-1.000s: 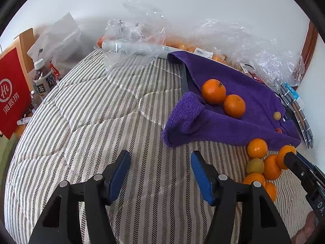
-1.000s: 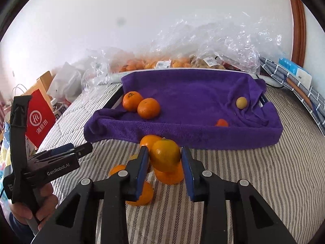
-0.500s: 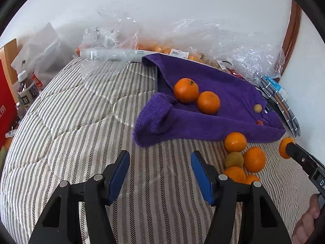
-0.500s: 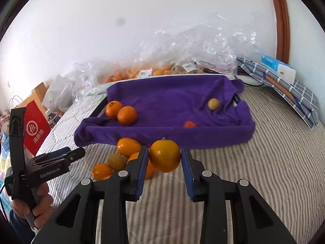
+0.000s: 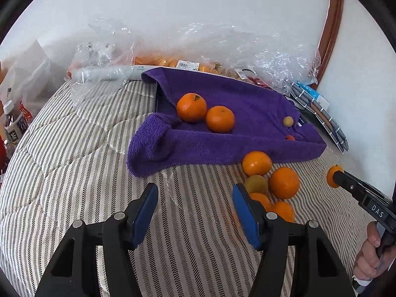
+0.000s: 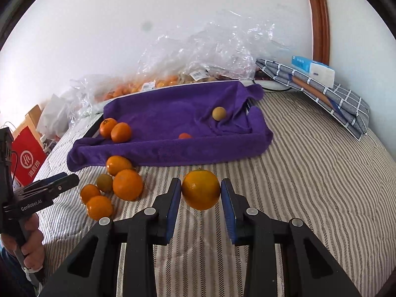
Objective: Organize fruits
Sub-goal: 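Grasp another orange from the pile with the left gripper while the right holds its orange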
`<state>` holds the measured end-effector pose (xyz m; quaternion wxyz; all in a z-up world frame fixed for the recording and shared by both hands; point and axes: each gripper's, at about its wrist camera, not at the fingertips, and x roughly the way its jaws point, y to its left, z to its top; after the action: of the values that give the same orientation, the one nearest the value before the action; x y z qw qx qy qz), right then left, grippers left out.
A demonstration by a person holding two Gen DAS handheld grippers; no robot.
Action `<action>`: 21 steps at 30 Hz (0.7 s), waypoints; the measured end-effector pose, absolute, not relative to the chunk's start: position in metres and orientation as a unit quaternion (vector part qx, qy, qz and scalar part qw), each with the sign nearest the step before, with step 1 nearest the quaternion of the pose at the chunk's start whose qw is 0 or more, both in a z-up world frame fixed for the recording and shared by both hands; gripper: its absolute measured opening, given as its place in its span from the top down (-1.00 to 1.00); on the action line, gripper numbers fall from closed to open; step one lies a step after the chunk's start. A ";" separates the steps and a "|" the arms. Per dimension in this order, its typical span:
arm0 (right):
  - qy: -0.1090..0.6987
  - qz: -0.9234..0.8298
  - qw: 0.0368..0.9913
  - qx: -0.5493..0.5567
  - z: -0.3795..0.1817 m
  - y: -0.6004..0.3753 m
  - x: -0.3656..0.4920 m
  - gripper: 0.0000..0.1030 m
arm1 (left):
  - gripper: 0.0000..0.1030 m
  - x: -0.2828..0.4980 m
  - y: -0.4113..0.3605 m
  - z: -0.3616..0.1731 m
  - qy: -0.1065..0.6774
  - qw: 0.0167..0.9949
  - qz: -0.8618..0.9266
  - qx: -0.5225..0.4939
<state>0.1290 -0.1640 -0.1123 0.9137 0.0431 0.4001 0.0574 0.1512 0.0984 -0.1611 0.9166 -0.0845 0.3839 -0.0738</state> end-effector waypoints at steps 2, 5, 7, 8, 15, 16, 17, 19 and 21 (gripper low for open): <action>0.401 0.056 0.913 0.044 -0.113 -0.166 0.128 0.36 | -0.17 0.151 0.099 -0.161 0.384 0.916 -0.074 -0.087; 0.402 0.054 0.913 0.044 -0.115 -0.169 0.127 0.36 | -0.17 0.150 0.101 -0.161 0.380 0.916 -0.088 -0.096; 0.402 0.053 0.913 0.045 -0.117 -0.170 0.127 0.36 | -0.17 0.148 0.100 -0.161 0.380 0.913 -0.107 -0.103; 0.401 0.052 0.913 0.047 -0.117 -0.171 0.127 0.36 | -0.17 0.147 0.097 -0.160 0.381 0.911 -0.120 -0.102; 0.400 0.054 0.914 0.045 -0.120 -0.171 0.120 0.36 | -0.14 0.148 0.082 -0.162 0.398 0.897 -0.166 -0.100; 0.401 0.054 0.914 0.045 -0.121 -0.171 0.119 0.36 | -0.13 0.149 0.081 -0.162 0.401 0.894 -0.169 -0.107; 0.401 0.055 0.913 0.045 -0.122 -0.172 0.119 0.36 | -0.11 0.151 0.080 -0.163 0.403 0.890 -0.175 -0.118; 0.401 0.057 0.913 0.049 -0.122 -0.173 0.118 0.36 | 0.09 0.154 0.078 -0.164 0.411 0.883 -0.185 -0.131; 0.400 0.057 0.913 0.051 -0.121 -0.174 0.117 0.36 | 0.20 0.157 0.074 -0.167 0.420 0.876 -0.190 -0.141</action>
<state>0.1167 -0.1739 -0.1210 0.9134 0.0511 0.3997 0.0569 0.1565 0.0736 -0.1672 0.8761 -0.1412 0.4201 -0.1898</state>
